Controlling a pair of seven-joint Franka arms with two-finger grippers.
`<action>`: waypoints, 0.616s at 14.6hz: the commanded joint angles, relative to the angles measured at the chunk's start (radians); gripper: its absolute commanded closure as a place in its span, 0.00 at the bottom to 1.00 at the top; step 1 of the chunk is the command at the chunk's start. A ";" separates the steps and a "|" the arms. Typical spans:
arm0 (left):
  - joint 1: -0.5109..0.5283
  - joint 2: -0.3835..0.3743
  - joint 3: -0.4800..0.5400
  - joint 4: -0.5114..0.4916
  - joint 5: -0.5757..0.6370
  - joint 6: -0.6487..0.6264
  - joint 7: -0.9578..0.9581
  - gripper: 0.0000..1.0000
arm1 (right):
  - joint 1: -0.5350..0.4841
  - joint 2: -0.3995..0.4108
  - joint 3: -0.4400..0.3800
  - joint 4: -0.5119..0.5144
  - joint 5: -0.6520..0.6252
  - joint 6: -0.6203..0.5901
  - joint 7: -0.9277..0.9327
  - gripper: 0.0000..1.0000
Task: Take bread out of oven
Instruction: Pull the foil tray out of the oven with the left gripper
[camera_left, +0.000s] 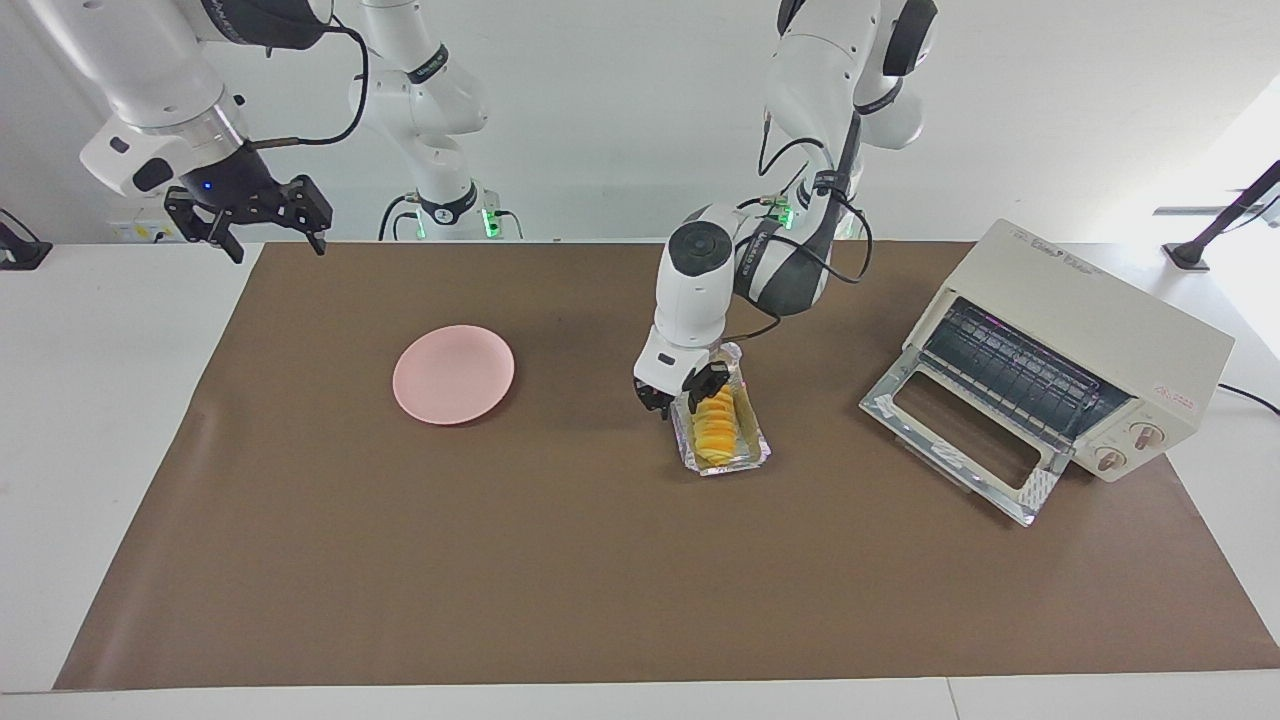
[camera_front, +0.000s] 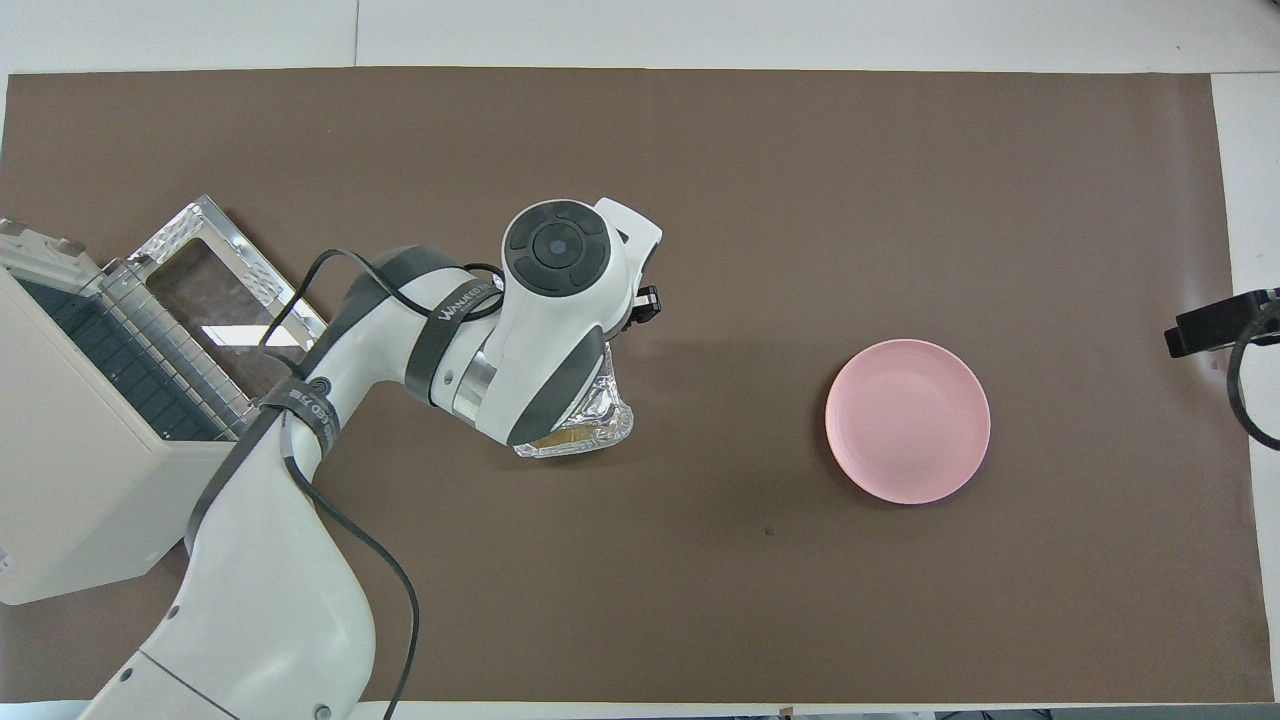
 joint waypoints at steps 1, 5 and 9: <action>0.100 -0.161 0.000 -0.016 -0.028 -0.159 0.018 0.00 | -0.009 -0.023 0.010 -0.023 0.001 -0.008 -0.002 0.00; 0.331 -0.299 -0.001 -0.016 -0.028 -0.377 0.221 0.00 | 0.025 -0.028 0.013 -0.033 0.005 0.005 0.002 0.00; 0.421 -0.391 0.003 -0.042 -0.015 -0.595 0.446 0.00 | 0.153 -0.054 0.013 -0.143 0.005 0.143 0.094 0.00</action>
